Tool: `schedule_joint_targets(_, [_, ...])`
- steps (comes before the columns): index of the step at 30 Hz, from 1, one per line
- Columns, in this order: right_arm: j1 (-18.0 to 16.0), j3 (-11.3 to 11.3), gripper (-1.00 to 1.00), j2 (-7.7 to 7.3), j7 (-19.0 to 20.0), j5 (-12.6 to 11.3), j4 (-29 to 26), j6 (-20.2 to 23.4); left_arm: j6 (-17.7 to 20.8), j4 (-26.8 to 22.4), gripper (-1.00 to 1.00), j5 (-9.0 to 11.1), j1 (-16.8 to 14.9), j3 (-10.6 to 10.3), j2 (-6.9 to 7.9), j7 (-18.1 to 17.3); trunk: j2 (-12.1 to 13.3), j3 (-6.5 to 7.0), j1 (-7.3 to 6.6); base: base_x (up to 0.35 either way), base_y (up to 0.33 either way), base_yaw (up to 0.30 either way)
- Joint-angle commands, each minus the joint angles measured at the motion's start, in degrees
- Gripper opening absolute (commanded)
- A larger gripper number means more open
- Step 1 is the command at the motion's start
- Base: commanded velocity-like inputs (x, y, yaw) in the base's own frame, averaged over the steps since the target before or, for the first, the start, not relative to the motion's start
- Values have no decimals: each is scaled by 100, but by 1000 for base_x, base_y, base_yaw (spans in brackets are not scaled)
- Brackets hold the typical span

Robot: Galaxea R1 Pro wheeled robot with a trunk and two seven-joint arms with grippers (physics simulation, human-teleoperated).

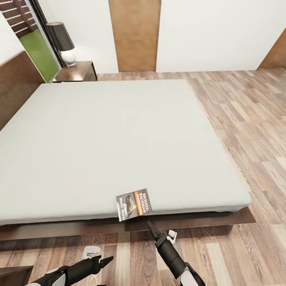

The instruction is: In the bedroom, move the book from the bed onto either nightstand, and place the two sandals side by side next to the bed.

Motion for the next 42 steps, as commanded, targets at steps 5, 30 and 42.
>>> schedule_joint_targets(5, [-2, 5, 100, -2, 18, -61, 1, 59, -43, 7, 100, 7, -3, -19, 1, -10, -2, -3, 0, 0, 0, 0])
schedule_joint_targets(30, [-2, 5, 100, -3, 19, -61, -1, 60, -39, 7, 100, 7, -3, -19, 1, -10, -2, 11, 0, 0, 0, 51])
schedule_joint_targets(42, [-2, 5, 100, -2, 20, -61, -2, 59, -38, 7, 100, 7, -3, -19, 1, -10, -2, 13, 0, 0, 0, 273])
